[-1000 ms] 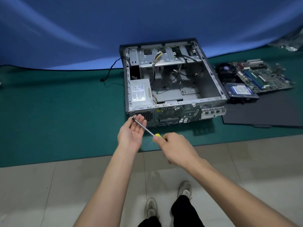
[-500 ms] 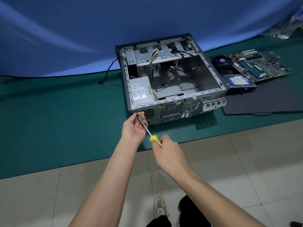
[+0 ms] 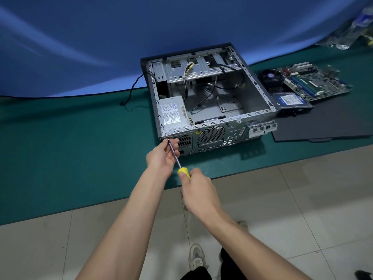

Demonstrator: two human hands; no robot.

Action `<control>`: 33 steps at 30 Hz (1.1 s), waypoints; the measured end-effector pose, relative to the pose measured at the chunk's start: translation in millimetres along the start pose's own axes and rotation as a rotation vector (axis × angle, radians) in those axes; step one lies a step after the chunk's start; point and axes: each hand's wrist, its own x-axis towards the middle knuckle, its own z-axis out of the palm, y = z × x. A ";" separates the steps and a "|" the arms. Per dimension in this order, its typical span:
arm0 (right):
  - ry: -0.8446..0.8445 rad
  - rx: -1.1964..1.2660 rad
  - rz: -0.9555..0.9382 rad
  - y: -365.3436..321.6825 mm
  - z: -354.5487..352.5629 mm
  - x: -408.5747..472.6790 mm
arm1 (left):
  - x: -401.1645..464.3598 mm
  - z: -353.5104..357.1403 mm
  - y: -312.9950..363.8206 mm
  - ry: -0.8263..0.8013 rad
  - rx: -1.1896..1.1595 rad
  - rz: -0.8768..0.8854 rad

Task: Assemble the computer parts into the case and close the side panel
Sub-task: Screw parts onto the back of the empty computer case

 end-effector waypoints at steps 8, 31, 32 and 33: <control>0.008 0.051 0.014 -6.2 7.4 -3.1 | -1.1 0.6 5.6 0.022 0.106 0.025; -0.018 0.386 0.109 -10.8 25.9 -3.8 | -10.2 6.3 2.4 0.149 0.376 0.147; -0.034 0.415 0.115 -12.1 23.7 -3.5 | -9.7 6.6 3.1 0.146 0.373 0.138; -0.061 0.466 0.127 -13.2 21.4 -3.1 | -8.9 6.6 4.1 0.143 0.372 0.127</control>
